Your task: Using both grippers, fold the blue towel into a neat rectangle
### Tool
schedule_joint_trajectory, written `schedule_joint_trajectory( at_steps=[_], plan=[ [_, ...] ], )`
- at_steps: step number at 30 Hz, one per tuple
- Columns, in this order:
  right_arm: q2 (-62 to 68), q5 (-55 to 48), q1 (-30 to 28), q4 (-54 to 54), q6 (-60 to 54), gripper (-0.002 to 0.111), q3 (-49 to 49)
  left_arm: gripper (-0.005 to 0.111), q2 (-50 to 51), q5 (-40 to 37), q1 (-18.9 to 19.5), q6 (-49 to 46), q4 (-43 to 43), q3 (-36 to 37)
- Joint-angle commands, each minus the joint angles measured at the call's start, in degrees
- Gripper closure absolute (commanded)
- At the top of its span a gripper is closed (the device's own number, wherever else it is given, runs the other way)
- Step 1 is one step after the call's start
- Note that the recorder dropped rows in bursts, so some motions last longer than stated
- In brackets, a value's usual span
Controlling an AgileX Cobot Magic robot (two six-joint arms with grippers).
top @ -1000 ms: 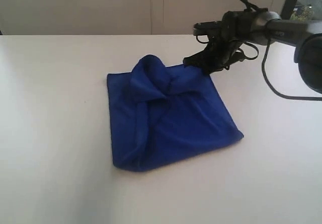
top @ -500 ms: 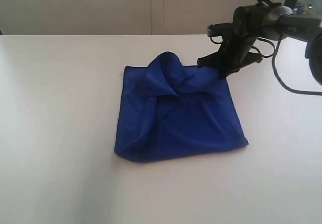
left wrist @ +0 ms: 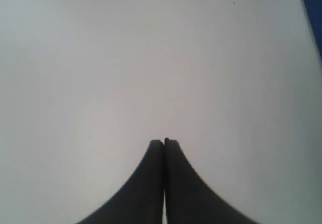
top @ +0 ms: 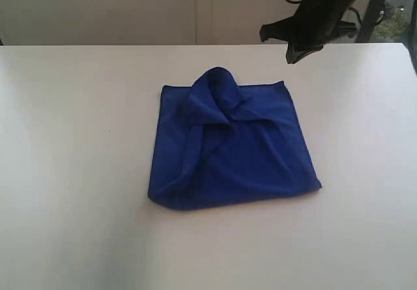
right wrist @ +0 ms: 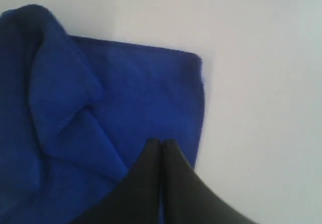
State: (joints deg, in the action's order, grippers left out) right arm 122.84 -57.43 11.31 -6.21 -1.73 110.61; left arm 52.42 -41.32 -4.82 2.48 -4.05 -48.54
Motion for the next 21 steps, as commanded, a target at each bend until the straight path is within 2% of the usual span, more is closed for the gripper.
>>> schedule_joint_trajectory(
  at_steps=[1,3,7,15,21],
  plan=[
    [-3.08,-4.53,-0.36,-6.88,-3.42,0.108,-0.02,0.107,-0.45,-0.28,0.11,0.34,0.21,0.19],
    [-4.21,-7.60,-0.36,-7.74,-4.54,0.108,-0.42,0.107,-0.45,-0.28,0.11,0.34,0.21,0.19],
    [-9.77,-5.96,-0.36,-7.74,-6.57,0.108,-9.28,0.107,-0.45,-0.28,0.11,0.34,0.21,0.19],
    [-28.07,6.73,-0.36,-7.74,-8.54,0.108,-28.82,0.107,-0.45,-0.28,0.11,0.34,0.21,0.19],
    [-34.95,16.01,-0.36,-7.74,-9.26,0.108,-38.32,0.107,-0.45,-0.28,0.11,0.34,0.21,0.19]
  ],
)
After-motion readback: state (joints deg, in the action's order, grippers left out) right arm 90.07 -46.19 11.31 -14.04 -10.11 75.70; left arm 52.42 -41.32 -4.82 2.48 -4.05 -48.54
